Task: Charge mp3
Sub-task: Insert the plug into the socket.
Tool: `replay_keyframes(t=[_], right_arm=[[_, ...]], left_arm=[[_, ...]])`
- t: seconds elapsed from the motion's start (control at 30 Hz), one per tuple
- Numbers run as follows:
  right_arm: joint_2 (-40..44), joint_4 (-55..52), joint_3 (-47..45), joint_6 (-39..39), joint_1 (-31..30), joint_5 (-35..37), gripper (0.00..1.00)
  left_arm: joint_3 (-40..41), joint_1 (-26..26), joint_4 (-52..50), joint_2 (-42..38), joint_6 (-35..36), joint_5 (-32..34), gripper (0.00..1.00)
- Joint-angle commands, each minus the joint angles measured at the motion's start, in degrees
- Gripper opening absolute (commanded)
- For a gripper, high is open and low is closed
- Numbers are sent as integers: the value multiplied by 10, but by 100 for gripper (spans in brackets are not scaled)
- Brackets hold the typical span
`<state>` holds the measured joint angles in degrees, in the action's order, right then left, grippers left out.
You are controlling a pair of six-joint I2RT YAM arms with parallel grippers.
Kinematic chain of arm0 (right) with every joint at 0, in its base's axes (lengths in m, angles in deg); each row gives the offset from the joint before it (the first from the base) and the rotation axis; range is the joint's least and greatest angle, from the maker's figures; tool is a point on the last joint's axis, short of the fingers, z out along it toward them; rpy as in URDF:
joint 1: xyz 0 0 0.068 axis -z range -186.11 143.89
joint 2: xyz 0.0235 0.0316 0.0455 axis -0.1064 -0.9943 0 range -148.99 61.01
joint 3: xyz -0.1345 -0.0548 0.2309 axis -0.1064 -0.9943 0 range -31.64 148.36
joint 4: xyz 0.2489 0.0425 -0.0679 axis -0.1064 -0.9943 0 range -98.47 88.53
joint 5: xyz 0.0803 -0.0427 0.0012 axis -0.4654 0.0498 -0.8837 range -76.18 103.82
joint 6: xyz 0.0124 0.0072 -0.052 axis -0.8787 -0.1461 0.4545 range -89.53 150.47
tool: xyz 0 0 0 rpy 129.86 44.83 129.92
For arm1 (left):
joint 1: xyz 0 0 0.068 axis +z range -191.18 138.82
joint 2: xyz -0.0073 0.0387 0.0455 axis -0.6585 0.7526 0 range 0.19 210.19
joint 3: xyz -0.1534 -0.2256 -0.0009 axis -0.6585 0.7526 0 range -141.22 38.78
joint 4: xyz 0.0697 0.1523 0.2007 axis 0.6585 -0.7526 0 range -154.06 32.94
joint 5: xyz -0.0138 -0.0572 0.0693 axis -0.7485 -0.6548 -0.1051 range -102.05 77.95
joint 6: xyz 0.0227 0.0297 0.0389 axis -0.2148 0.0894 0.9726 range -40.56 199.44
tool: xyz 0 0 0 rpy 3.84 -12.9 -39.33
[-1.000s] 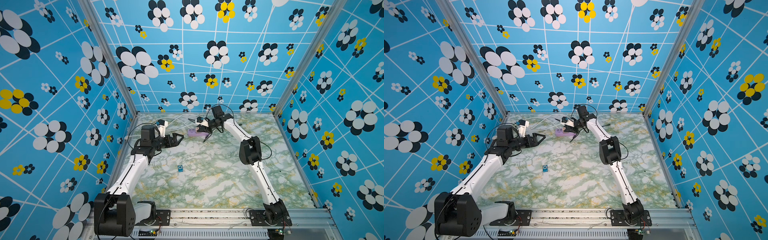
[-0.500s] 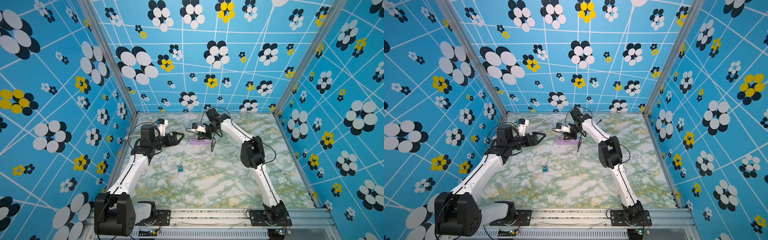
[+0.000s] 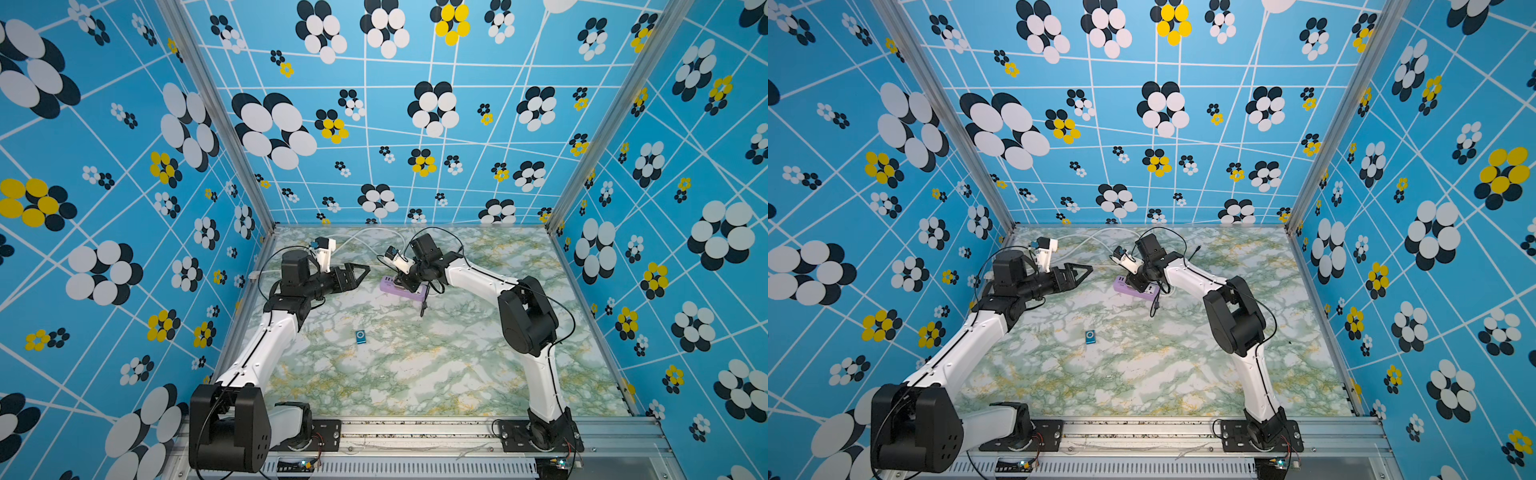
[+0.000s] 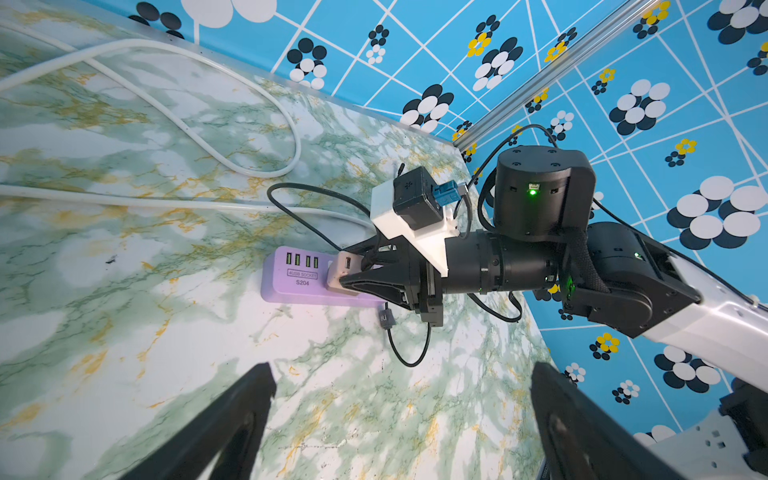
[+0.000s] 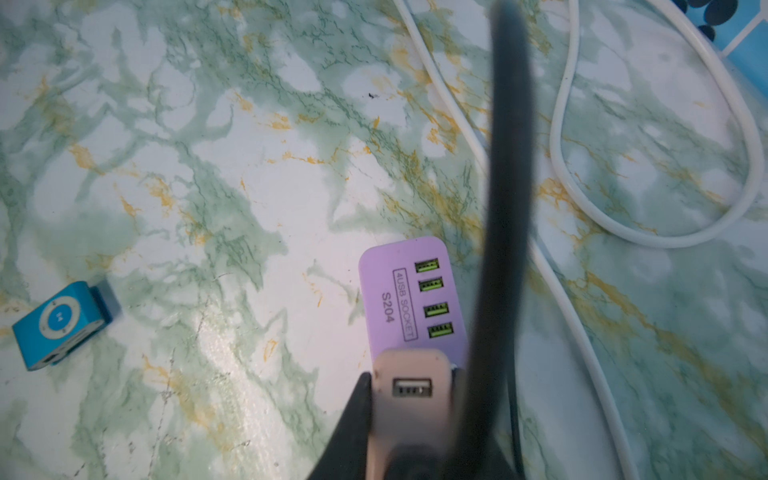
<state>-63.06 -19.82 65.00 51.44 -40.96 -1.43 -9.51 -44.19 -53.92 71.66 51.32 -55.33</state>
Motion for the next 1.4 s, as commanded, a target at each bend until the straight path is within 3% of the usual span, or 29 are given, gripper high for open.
replay_keyframes(t=[0.0,0.13,0.4,0.47,0.57,0.7,0.77,0.87,0.97,1.07,1.17,1.23,1.3,1.37], right_arm=[[14,-24,-61,-79,2,45,0],[82,127,-205,-191,-10,55,0],[154,397,-444,-280,-37,169,0],[146,495,-498,-286,-57,185,0],[84,538,-492,-276,-82,221,0],[57,412,-430,-308,-100,237,0],[59,426,-438,-302,-107,223,0],[94,268,-395,-322,-90,184,0],[134,257,-435,-341,-100,179,0],[103,313,-484,-370,-119,222,0],[62,222,-418,-328,-157,307,0],[55,236,-417,-328,-155,283,0],[37,144,-372,-321,-148,217,0],[57,101,-376,-328,-154,212,0]], left_arm=[[10,4,33,1,-11,-19,99],[23,3,60,-1,-20,-23,99],[58,0,103,0,-43,-36,99],[66,-1,111,-3,-41,-36,99],[78,-2,126,-1,-46,-34,99],[78,-3,127,-7,-46,-36,99],[79,-4,126,-10,-44,-33,99],[75,-3,134,-10,-51,-33,99],[77,-3,152,-11,-58,-29,99],[81,-3,176,-6,-73,-29,99],[87,-4,184,-3,-85,-34,99],[91,-4,177,-8,-81,-36,99],[95,-3,163,-18,-72,-36,99],[97,-3,154,-25,-65,-37,99]])
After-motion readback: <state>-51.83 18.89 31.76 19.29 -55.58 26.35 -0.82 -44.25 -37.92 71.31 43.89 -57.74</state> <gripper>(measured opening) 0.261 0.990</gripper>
